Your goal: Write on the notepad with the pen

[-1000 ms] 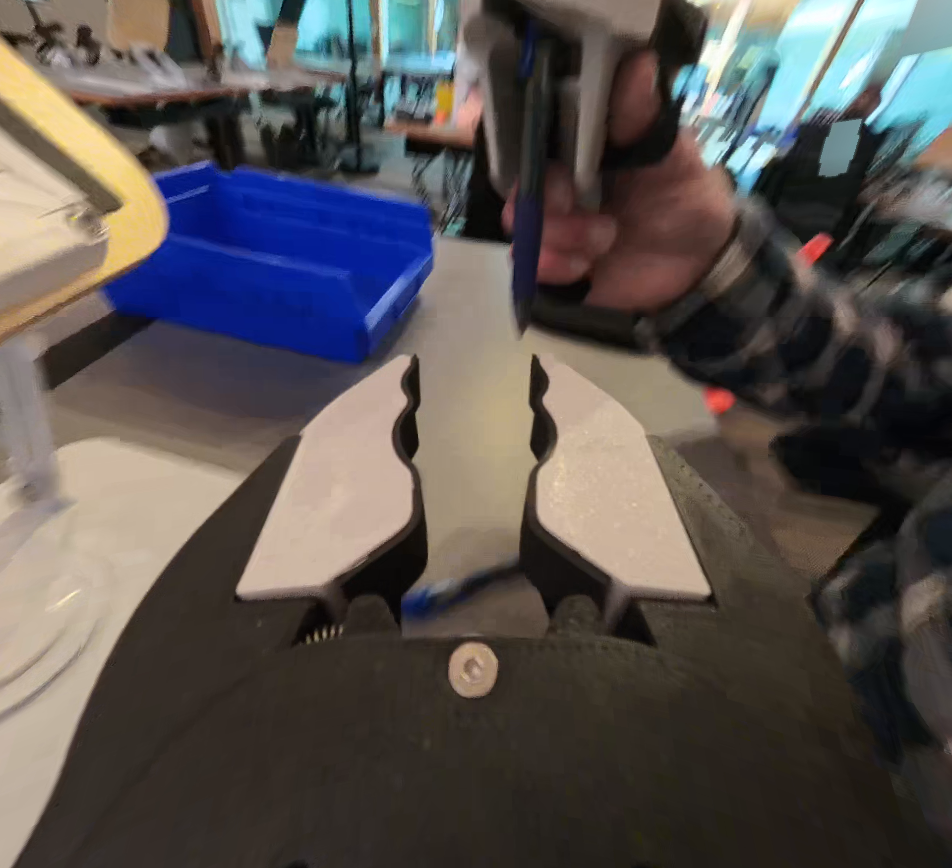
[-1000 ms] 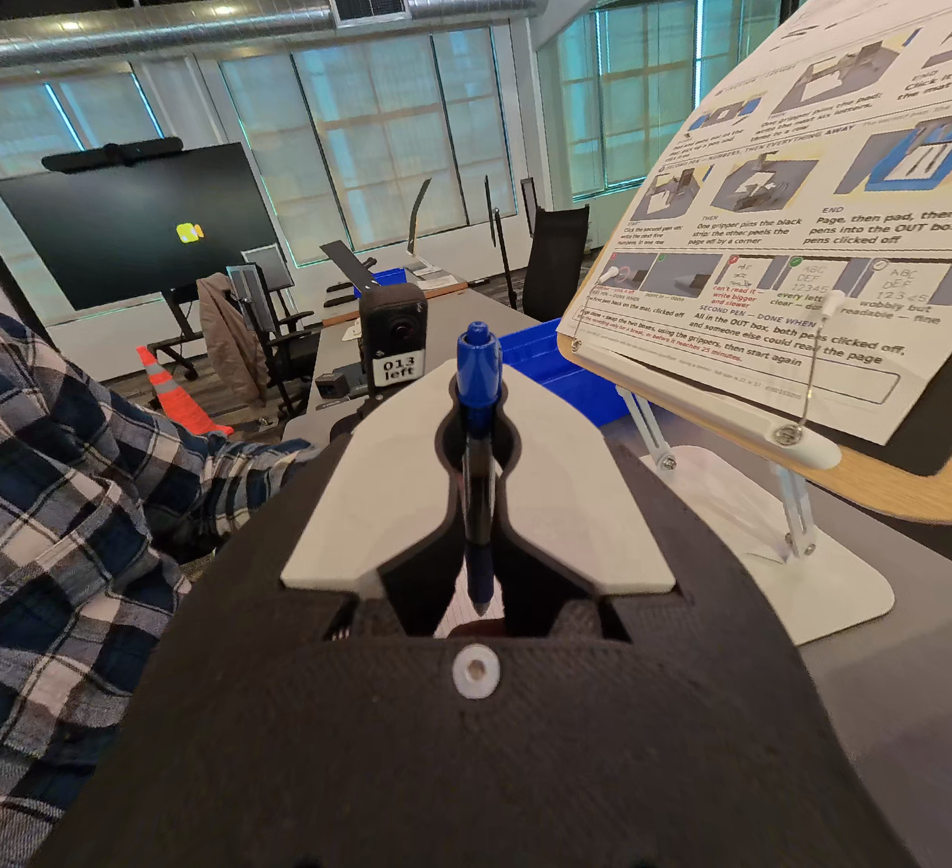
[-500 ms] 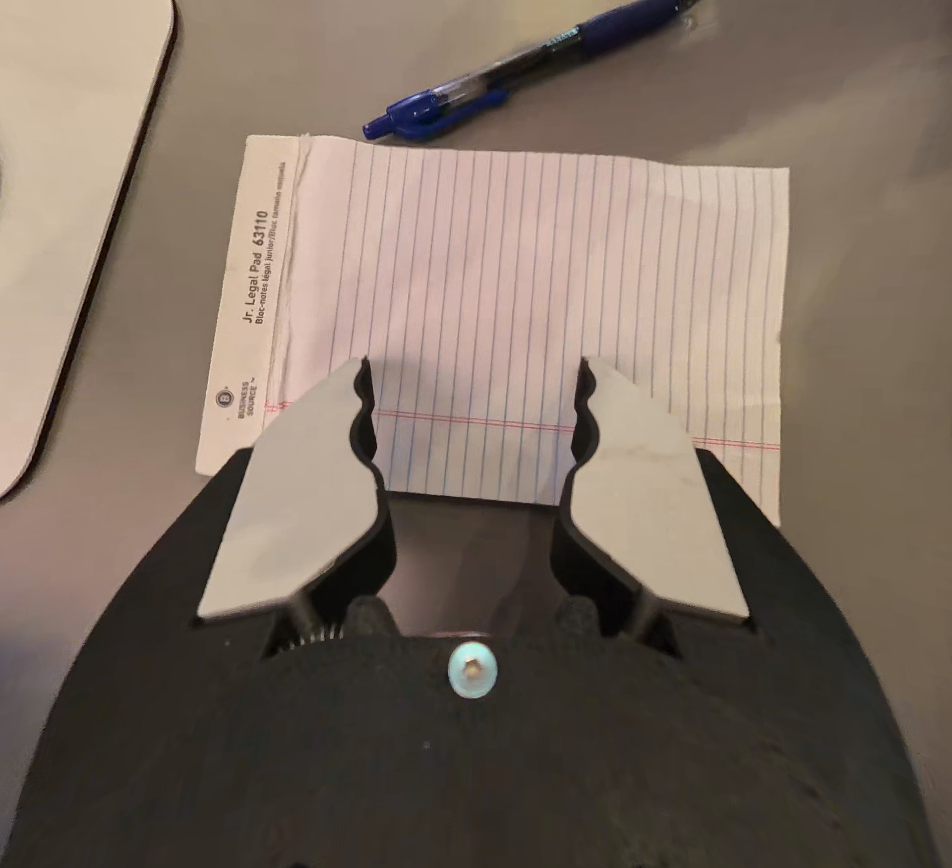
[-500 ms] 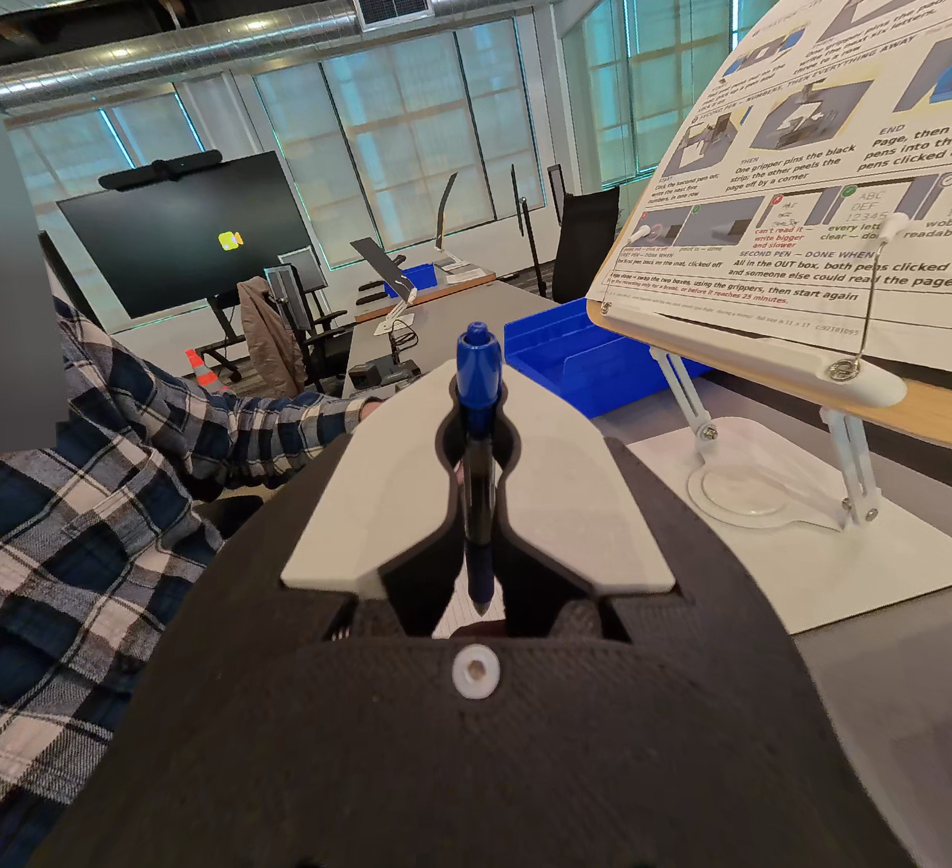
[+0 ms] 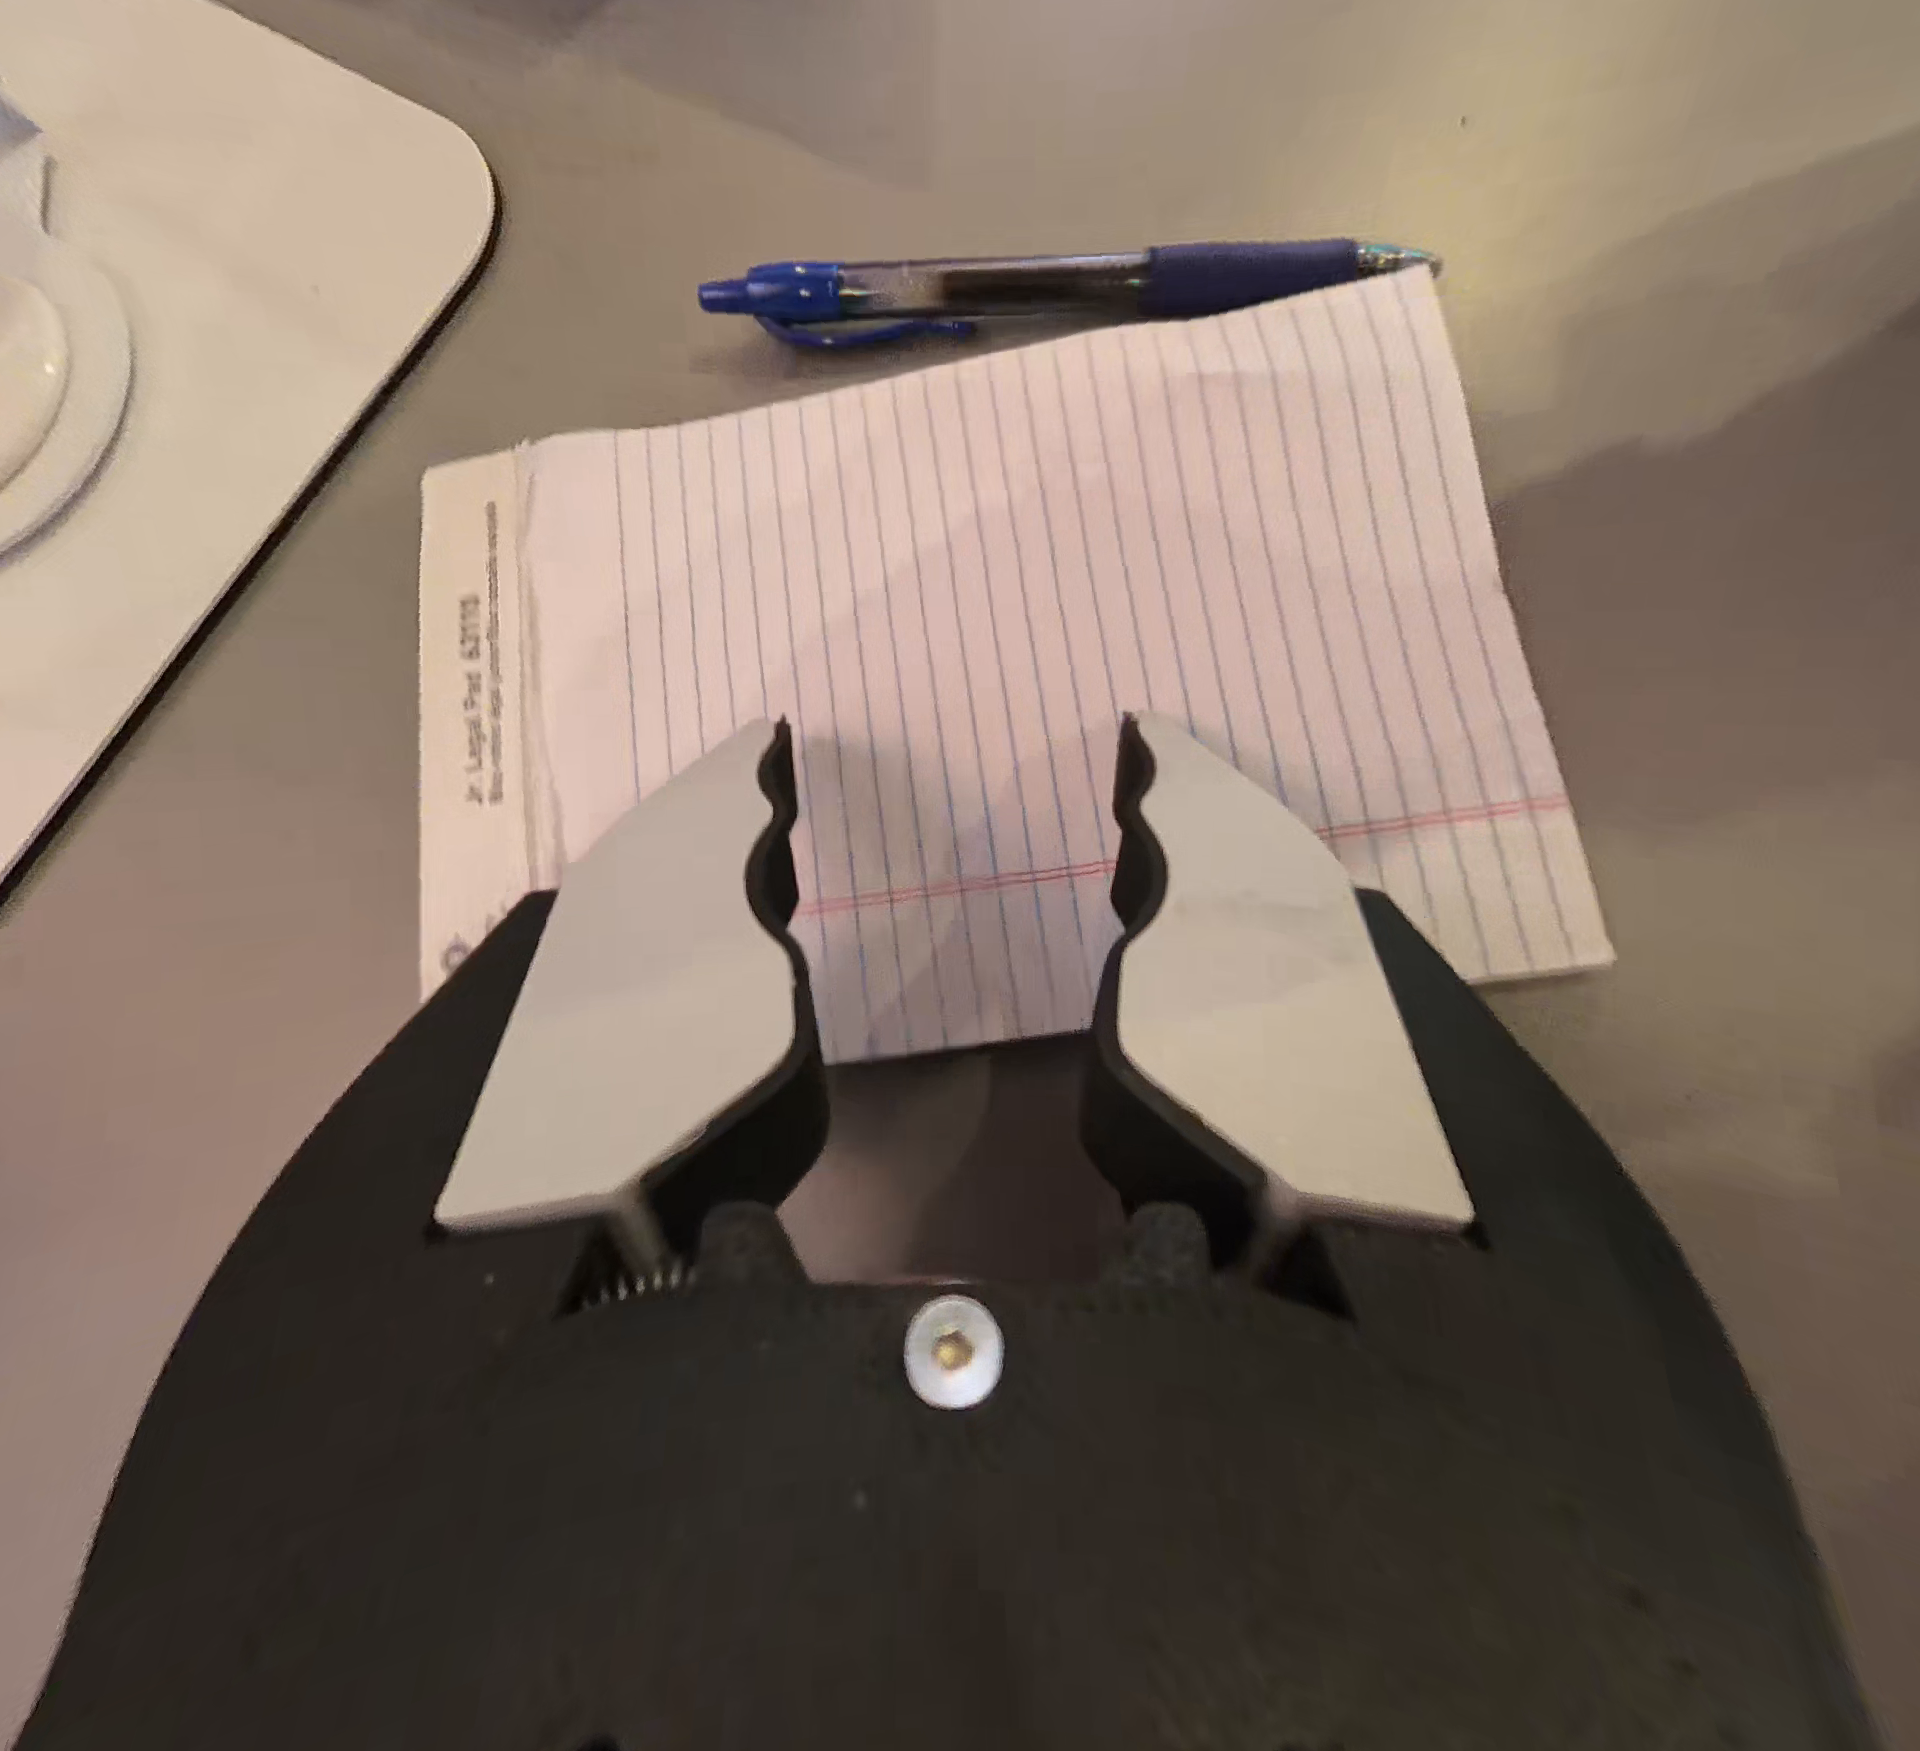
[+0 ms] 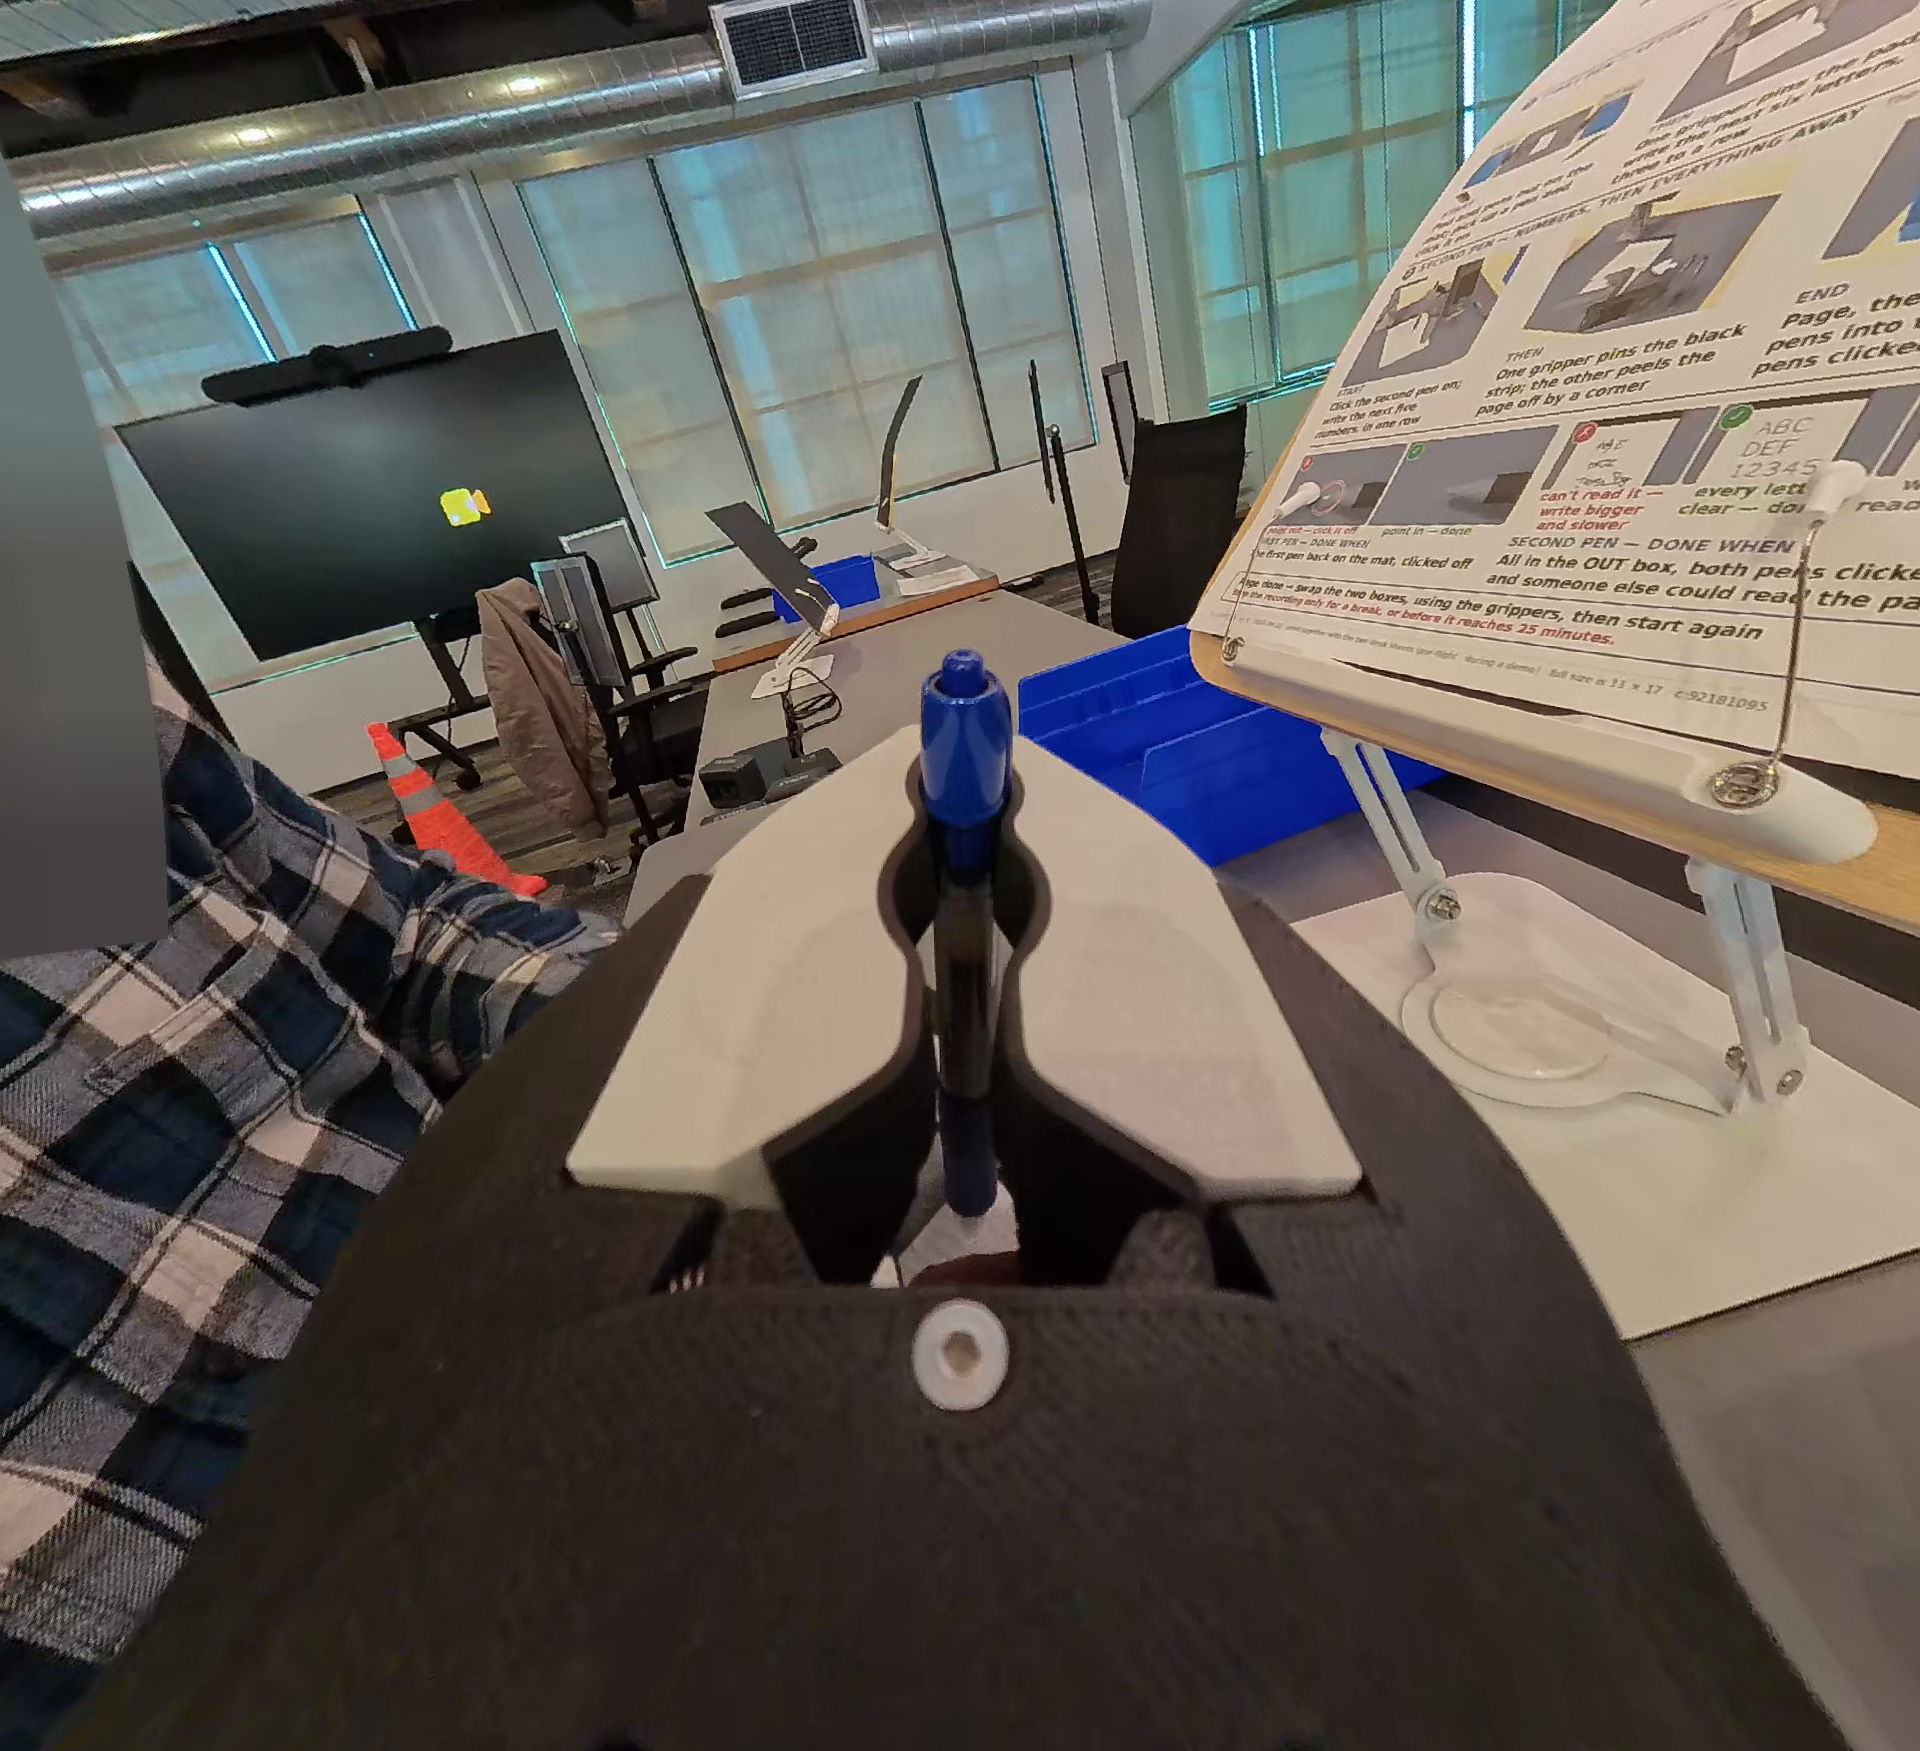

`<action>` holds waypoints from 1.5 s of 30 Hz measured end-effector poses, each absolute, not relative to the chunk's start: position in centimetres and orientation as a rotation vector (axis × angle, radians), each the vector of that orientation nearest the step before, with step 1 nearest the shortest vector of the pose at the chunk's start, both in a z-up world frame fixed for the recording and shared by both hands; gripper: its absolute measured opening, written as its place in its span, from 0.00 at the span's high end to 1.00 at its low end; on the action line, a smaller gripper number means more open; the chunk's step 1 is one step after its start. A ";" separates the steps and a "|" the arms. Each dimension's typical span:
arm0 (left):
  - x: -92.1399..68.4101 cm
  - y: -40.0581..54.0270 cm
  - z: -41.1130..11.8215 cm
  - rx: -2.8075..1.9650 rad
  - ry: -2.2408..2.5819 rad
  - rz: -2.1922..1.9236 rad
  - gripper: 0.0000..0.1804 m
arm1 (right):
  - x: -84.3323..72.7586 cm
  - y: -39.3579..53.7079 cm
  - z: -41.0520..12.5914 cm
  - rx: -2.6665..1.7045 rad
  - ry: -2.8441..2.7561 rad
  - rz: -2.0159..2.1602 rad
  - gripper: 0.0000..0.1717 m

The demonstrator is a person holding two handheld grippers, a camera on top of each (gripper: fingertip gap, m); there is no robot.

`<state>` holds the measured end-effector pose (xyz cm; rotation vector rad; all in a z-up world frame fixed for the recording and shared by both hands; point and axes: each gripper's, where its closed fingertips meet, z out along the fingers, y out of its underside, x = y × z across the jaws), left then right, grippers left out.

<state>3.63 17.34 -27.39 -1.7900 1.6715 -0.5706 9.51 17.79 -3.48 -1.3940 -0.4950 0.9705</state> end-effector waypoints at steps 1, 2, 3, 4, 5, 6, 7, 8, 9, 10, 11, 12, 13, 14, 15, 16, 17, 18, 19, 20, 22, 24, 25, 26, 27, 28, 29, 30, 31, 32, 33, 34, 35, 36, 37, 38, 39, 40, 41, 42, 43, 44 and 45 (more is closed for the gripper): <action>4.1 17.1 -27.4 -1.801 1.655 -0.571 0.66 | 9.4 17.8 -3.4 -1.391 -0.498 0.971 0.96; 4.6 16.7 -27.5 -1.825 1.635 -0.590 0.66 | 9.3 17.8 -3.3 -1.389 -0.502 0.970 0.96; 5.2 16.4 -27.5 -1.834 1.623 -0.597 0.66 | 9.3 17.8 -3.3 -1.387 -0.505 0.969 0.96; 5.6 16.2 -27.4 -1.833 1.613 -0.584 0.66 | 9.2 17.9 -3.3 -1.385 -0.508 0.972 0.96; 6.1 15.8 -27.5 -1.842 1.608 -0.592 0.67 | 9.2 17.9 -3.3 -1.385 -0.509 0.976 0.96; 6.7 15.1 -27.5 -1.850 1.618 -0.618 0.66 | 9.1 18.0 -3.3 -1.384 -0.510 0.982 0.96; 7.1 14.6 -27.5 -1.846 1.627 -0.618 0.59 | 9.1 18.1 -3.4 -1.384 -0.510 0.991 0.96; 7.3 14.5 -27.4 -1.828 1.621 -0.600 0.54 | 9.1 18.2 -3.5 -1.383 -0.507 1.000 0.96; 7.4 14.5 -26.9 -1.813 1.598 -0.633 0.53 | 9.1 18.3 -3.6 -1.382 -0.506 1.007 0.96; 7.2 14.7 -26.2 -1.811 1.559 -0.698 0.54 | 9.1 18.4 -3.7 -1.385 -0.508 1.015 0.96; 6.9 15.2 -25.5 -1.817 1.519 -0.748 0.54 | 9.1 18.4 -3.9 -1.386 -0.508 1.029 0.96; 6.7 15.8 -24.5 -1.803 1.488 -0.809 0.54 | 9.0 18.4 -4.1 -1.385 -0.508 1.048 0.96; 6.6 16.3 -23.3 -1.770 1.451 -0.882 0.56 | 8.9 18.4 -4.3 -1.384 -0.508 1.066 0.96; 6.5 16.7 -22.2 -1.739 1.433 -0.938 0.59 | 8.7 18.5 -4.6 -1.384 -0.510 1.081 0.96; 6.6 16.4 -21.2 -1.688 1.457 -1.018 0.60 | 8.4 18.6 -4.8 -1.385 -0.514 1.100 0.96; 6.7 16.6 -20.0 -1.631 1.441 -1.075 0.63 | 8.1 18.8 -5.0 -1.386 -0.515 1.122 0.96; 6.9 16.7 -18.9 -1.575 1.426 -1.121 0.67 | 7.7 18.9 -5.2 -1.387 -0.518 1.140 0.96; 7.2 16.2 -18.1 -1.529 1.448 -1.183 0.68 | 7.2 19.0 -5.4 -1.390 -0.528 1.151 0.96; 7.5 16.1 -17.4 -1.497 1.455 -1.226 0.68 | 6.7 19.2 -5.6 -1.391 -0.538 1.160 0.96; 7.8 16.1 -16.8 -1.468 1.453 -1.260 0.71 | 6.3 19.3 -5.7 -1.389 -0.546 1.171 0.96; 8.3 15.7 -16.0 -1.415 1.475 -1.353 0.75 | 5.3 19.4 -6.0 -1.395 -0.571 1.193 0.96; 8.4 15.5 -15.1 -1.359 1.466 -1.454 0.89 | 4.5 19.6 -6.1 -1.399 -0.587 1.215 0.97; 8.4 15.3 -15.1 -1.355 1.480 -1.490 0.94 | 4.2 19.7 -6.2 -1.403 -0.592 1.217 0.96; 8.4 15.7 -15.2 -1.363 1.471 -1.486 0.94 | 4.1 19.9 -6.3 -1.408 -0.595 1.212 0.96; 8.4 15.8 -15.2 -1.356 1.463 -1.504 0.94 | 4.0 20.1 -6.3 -1.408 -0.601 1.210 0.96; 8.3 16.1 -15.2 -1.358 1.443 -1.503 0.94 | 3.9 20.2 -6.3 -1.410 -0.606 1.205 0.96; 8.2 16.3 -15.3 -1.366 1.433 -1.486 0.94 | 3.8 20.4 -6.5 -1.420 -0.609 1.192 0.97; 8.1 16.4 -15.5 -1.379 1.434 -1.481 0.94 | 3.7 20.7 -6.6 -1.431 -0.609 1.189 0.97; 8.1 16.8 -15.6 -1.388 1.415 -1.464 0.95 | 3.6 20.8 -6.7 -1.432 -0.606 1.193 0.96; 8.0 17.2 -15.6 -1.393 1.386 -1.441 0.95 | 3.6 21.0 -6.7 -1.436 -0.605 1.191 0.96; 8.0 17.3 -15.7 -1.398 1.385 -1.442 0.95 | 3.5 21.1 -6.7 -1.444 -0.608 1.186 0.91; 7.9 17.3 -15.7 -1.400 1.389 -1.449 0.95 | 3.4 21.2 -6.8 -1.448 -0.616 1.176 0.92; 7.9 17.3 -15.7 -1.393 1.382 -1.448 0.95 | 3.4 21.3 -6.9 -1.455 -0.629 1.139 0.96; 8.0 17.2 -15.8 -1.394 1.386 -1.444 0.95 | 3.2 21.3 -7.1 -1.472 -0.647 1.109 0.96; 8.0 17.1 -15.9 -1.392 1.392 -1.447 0.95 | 3.0 21.3 -7.3 -1.487 -0.658 1.110 0.96; 8.0 17.2 -16.0 -1.402 1.381 -1.454 0.95 | 3.0 21.4 -7.3 -1.490 -0.657 1.103 0.96; 7.9 17.3 -15.9 -1.401 1.374 -1.482 0.95 | 3.2 21.5 -7.2 -1.481 -0.645 1.101 0.96; 7.7 17.4 -15.7 -1.398 1.378 -1.506 0.91 | 3.4 21.6 -6.9 -1.463 -0.625 1.117 0.96; 7.4 18.0 -15.8 -1.418 1.368 -1.492 0.81 | 3.8 21.6 -6.5 -1.444 -0.604 1.131 0.96; 6.9 18.5 -15.7 -1.417 1.369 -1.485 0.76 | 4.2 21.6 -6.3 -1.432 -0.593 1.134 0.96; 6.3 19.0 -16.0 -1.427 1.399 -1.461 0.78 | 4.4 21.6 -6.2 -1.425 -0.588 1.133 0.96; 5.7 20.0 -16.7 -1.463 1.430 -1.398 0.78 | 4.6 21.6 -6.1 -1.418 -0.585 1.137 0.96; 5.1 21.0 -17.6 -1.500 1.459 -1.330 0.78 | 4.7 21.5 -6.0 -1.409 -0.585 1.146 0.96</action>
